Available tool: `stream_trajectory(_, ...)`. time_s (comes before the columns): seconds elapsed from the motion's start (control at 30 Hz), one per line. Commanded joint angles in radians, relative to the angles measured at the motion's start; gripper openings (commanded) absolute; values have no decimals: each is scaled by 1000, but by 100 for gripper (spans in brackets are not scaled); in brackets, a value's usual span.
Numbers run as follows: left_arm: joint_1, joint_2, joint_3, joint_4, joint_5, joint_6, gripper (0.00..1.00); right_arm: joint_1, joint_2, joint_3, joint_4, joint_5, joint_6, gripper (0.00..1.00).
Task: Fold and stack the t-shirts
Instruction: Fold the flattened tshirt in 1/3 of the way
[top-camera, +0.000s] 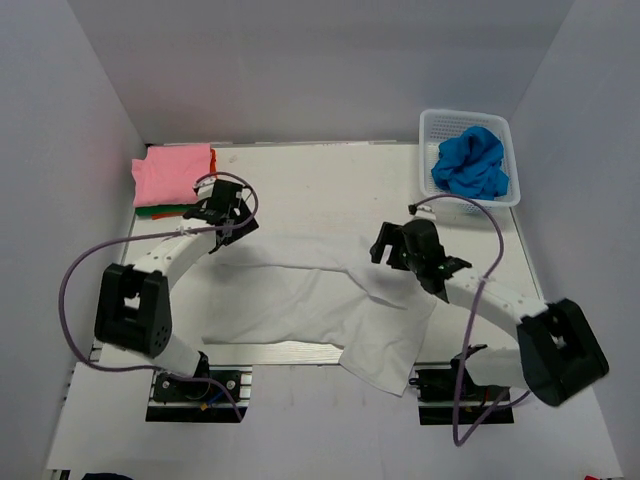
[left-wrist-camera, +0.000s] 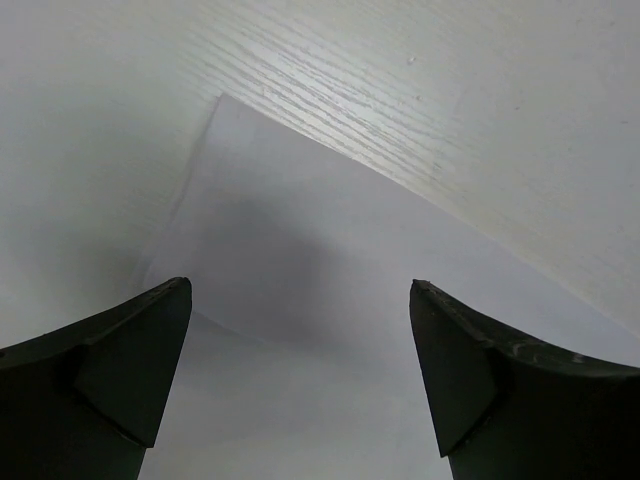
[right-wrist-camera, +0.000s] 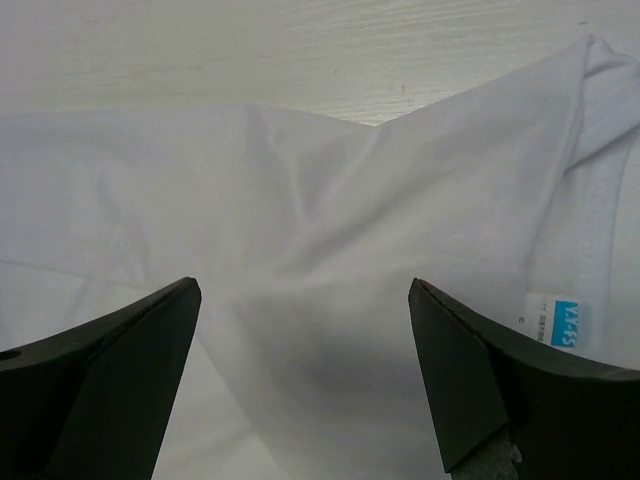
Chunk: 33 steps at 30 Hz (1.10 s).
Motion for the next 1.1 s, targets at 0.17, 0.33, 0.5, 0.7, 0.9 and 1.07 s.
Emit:
stream_trajectory(0.17,14,230,37,53,56,-8,100,-7,270,170,47,147,11,90)
stream_trajectory(0.33,14,270,27,6,-16,-70,100,-44,425,203,3,133,55,90)
stream_trajectory(0.5,57,335,63,-56,-59,-126,100,-81,544,291,-26,138,80,90)
stream_trajectory(0.7,95,424,154,-53,16,-123,100,-141,641,458,-74,147,91,90)
stream_trajectory(0.9,95,409,286,-7,62,-31,100,-136,661,623,-109,155,-33,90)
stream_trajectory(1.07,72,230,328,-70,-13,-5,100,-118,537,629,-100,135,-129,90)
